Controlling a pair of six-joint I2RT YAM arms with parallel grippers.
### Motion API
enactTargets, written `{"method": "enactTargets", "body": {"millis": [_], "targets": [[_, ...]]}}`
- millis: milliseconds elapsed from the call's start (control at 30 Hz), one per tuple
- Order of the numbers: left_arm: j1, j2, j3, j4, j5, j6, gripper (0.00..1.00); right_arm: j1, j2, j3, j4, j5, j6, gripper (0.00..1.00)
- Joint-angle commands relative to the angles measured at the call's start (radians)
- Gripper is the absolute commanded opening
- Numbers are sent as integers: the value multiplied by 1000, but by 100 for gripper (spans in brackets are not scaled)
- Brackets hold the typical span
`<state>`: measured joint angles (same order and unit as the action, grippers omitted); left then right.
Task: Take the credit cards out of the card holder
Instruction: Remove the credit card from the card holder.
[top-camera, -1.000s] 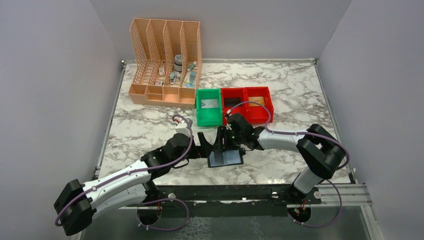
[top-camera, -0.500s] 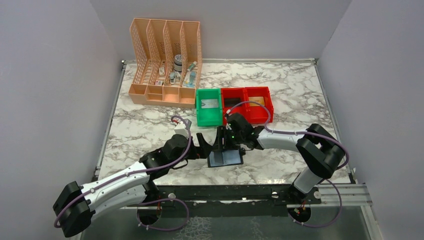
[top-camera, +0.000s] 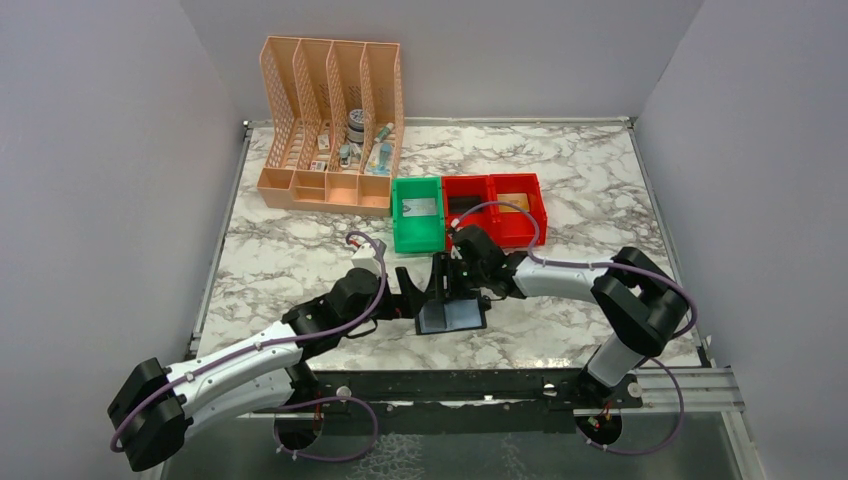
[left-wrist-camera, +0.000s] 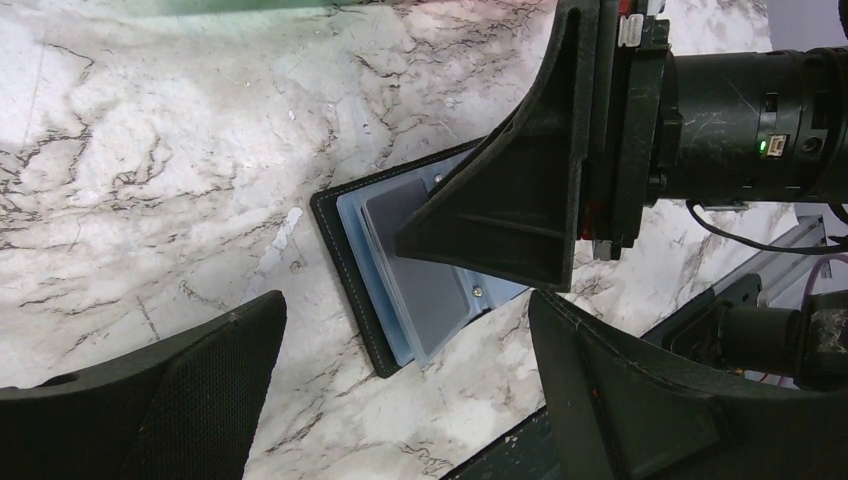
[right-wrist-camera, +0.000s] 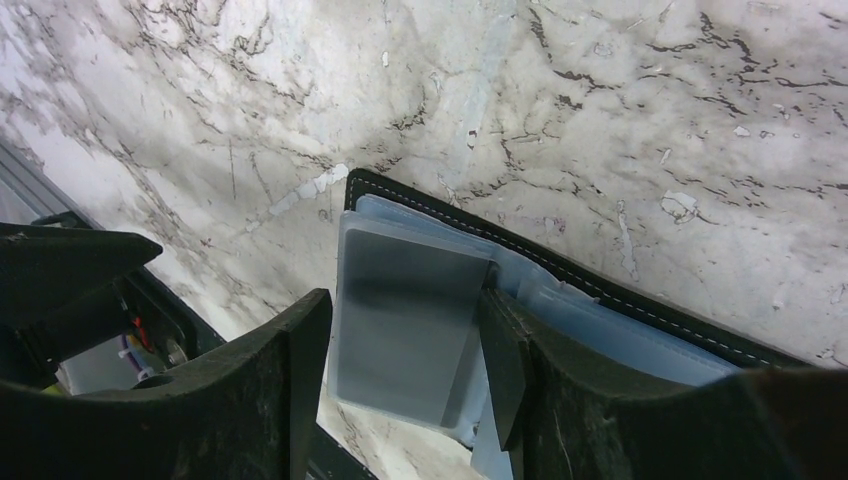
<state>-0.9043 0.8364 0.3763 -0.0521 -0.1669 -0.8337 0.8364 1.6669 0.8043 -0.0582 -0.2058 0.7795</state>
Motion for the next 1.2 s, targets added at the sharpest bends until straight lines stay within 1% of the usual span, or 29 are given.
{"method": "enactTargets", "body": {"millis": [0, 100, 233, 367, 467, 633, 767, 900, 1167], "targets": [[4, 1, 2, 27, 20, 16, 94, 7, 107, -31, -66, 88, -43, 57], [3, -1, 0, 26, 21, 15, 94, 9, 109, -25, -70, 90, -44, 57], [4, -2, -3, 25, 18, 12, 94, 16, 104, -16, -72, 105, -68, 61], [3, 1, 3, 26, 11, 12, 94, 81, 132, 42, -157, 226, -78, 64], [3, 1, 7, 22, 6, 10, 94, 117, 168, 85, -223, 317, -53, 65], [4, -26, 5, 3, -16, 6, 94, 157, 208, 133, -298, 422, -16, 64], [4, -56, -7, -2, -23, 1, 94, 162, 212, 129, -269, 388, -5, 61], [4, -73, -10, -14, -26, -2, 94, 160, 183, 86, -183, 292, 6, 57], [4, -83, -15, -3, -8, 18, 94, 104, 153, 16, -62, 129, 12, 56]]}}
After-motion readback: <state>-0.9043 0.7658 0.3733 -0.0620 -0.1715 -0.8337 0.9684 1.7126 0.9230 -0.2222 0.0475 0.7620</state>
